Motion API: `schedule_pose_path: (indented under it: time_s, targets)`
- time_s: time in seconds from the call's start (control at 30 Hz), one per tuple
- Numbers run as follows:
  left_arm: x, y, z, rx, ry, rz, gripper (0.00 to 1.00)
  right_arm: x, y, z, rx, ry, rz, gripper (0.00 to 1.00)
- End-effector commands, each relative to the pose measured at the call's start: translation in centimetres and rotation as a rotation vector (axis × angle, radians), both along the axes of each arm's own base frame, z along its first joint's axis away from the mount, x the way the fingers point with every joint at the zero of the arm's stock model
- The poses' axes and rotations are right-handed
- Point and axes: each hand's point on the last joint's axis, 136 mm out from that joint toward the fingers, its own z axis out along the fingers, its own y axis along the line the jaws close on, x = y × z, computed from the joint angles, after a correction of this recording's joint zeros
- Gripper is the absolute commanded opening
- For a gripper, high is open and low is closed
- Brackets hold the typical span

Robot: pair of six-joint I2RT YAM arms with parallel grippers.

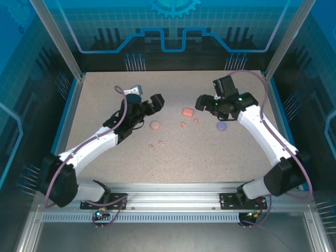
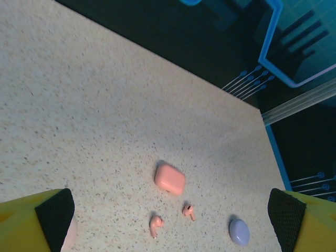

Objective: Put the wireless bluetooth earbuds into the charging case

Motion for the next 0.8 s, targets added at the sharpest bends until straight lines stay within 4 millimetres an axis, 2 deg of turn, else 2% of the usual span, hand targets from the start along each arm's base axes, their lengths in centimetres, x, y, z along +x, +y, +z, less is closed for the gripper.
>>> schedule_pose_path:
  time_s: [0.0,0.13,0.33,0.47,0.6,0.77]
  targets:
    - [-1.3,0.8,2.6,0.009,-0.096,-0.016,0.99,1.0,1.9,0.0,-0.003,0.033,-0.002,0.87]
    - [-1.8,3.0,3.4,-0.064,-0.117,0.045,0.99,2.6,4.2,-1.3,-0.048,0.074,0.028,0.87]
    - [-1.7,5.2,2.5,-0.056,-0.052,0.074,0.99,4.9,6.2,-4.4,-0.101,0.155,0.031,0.86]
    - [-1.4,7.1,1.9,-0.037,-0.051,0.136,0.99,5.9,8.8,-6.0,-0.119,0.185,0.084,0.86]
    - [-1.0,9.7,1.4,-0.027,-0.047,0.225,0.99,6.1,12.0,-7.7,-0.147,0.211,0.174,0.86]
    - [-0.5,12.2,0.5,-0.111,0.014,0.286,0.99,6.0,15.5,-10.2,-0.168,0.248,0.244,0.85]
